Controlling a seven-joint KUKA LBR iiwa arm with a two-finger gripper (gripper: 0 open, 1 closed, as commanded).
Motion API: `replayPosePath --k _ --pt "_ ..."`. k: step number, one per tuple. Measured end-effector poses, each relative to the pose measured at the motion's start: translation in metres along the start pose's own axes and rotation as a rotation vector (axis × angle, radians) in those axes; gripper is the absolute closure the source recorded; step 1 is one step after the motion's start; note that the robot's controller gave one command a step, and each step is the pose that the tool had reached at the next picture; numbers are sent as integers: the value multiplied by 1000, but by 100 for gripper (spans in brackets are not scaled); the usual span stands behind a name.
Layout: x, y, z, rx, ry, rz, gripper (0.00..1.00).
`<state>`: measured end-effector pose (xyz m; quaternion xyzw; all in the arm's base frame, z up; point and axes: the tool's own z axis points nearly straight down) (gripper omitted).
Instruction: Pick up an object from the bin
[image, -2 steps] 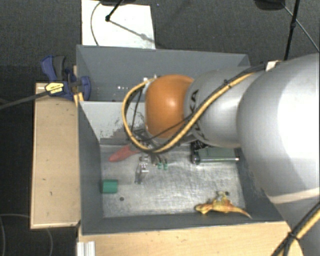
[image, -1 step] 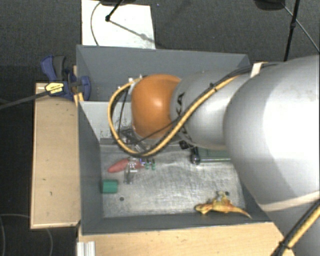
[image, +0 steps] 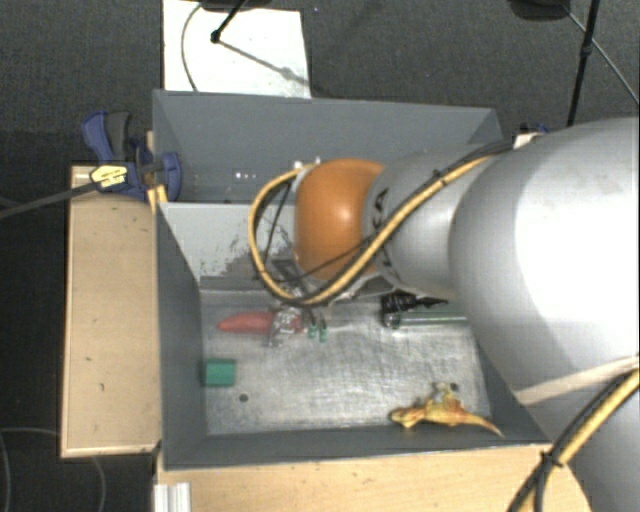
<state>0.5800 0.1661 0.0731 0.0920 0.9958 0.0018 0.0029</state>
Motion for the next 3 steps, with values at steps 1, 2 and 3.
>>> replayPosePath --k 1,2,3 --pt "0 0 0 0 0 2 100" --pt "0 0 0 0 0 3 100" --pt "-2 1 -125 3 3 15 100"
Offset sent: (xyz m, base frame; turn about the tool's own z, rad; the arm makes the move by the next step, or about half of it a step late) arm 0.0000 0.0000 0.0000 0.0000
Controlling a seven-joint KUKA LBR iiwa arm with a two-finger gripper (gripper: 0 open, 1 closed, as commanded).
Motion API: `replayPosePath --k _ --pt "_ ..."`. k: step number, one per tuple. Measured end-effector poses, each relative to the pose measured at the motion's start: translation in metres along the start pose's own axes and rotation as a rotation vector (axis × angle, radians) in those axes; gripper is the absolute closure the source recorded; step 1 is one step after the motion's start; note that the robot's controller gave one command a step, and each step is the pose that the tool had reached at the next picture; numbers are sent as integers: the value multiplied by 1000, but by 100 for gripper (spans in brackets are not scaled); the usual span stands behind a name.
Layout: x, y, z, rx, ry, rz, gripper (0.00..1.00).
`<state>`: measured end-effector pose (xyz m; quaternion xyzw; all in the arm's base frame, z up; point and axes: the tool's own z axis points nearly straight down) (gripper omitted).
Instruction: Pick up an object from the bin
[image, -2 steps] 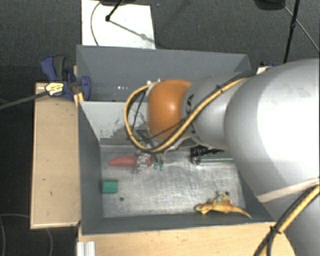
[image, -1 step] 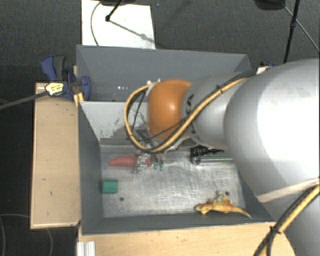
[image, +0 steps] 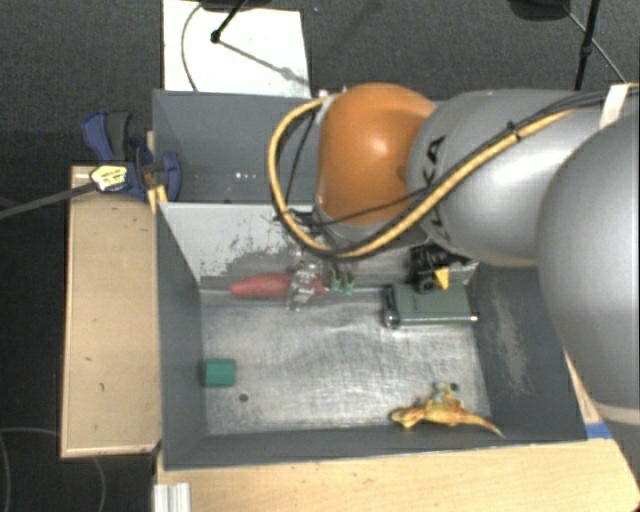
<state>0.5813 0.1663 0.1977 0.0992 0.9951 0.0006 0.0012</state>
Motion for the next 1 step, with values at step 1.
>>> replayPosePath --k 1 --pt "0 0 0 0 0 0 100"
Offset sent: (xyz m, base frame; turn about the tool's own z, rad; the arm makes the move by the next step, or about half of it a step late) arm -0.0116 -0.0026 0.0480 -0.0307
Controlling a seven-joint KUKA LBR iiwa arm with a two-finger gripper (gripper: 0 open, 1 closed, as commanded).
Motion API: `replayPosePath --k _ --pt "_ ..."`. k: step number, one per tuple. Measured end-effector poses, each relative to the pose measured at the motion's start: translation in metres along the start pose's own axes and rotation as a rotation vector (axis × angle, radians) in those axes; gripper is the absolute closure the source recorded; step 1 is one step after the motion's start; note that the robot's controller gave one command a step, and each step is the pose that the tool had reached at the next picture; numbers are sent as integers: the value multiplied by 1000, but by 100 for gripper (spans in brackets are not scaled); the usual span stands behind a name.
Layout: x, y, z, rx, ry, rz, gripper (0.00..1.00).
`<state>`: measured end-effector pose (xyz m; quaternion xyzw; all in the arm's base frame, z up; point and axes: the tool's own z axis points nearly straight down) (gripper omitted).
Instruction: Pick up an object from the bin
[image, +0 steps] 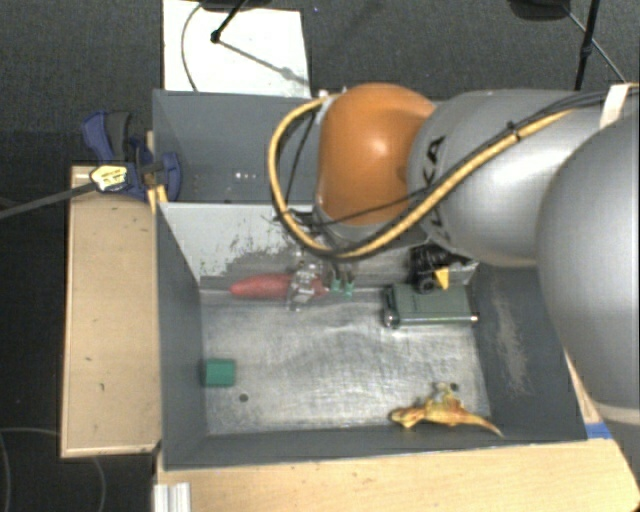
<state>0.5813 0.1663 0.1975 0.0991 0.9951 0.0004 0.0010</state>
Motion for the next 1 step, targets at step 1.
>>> replayPosePath --k 1 --pt "8 -4 -35 1 2 -21 100"
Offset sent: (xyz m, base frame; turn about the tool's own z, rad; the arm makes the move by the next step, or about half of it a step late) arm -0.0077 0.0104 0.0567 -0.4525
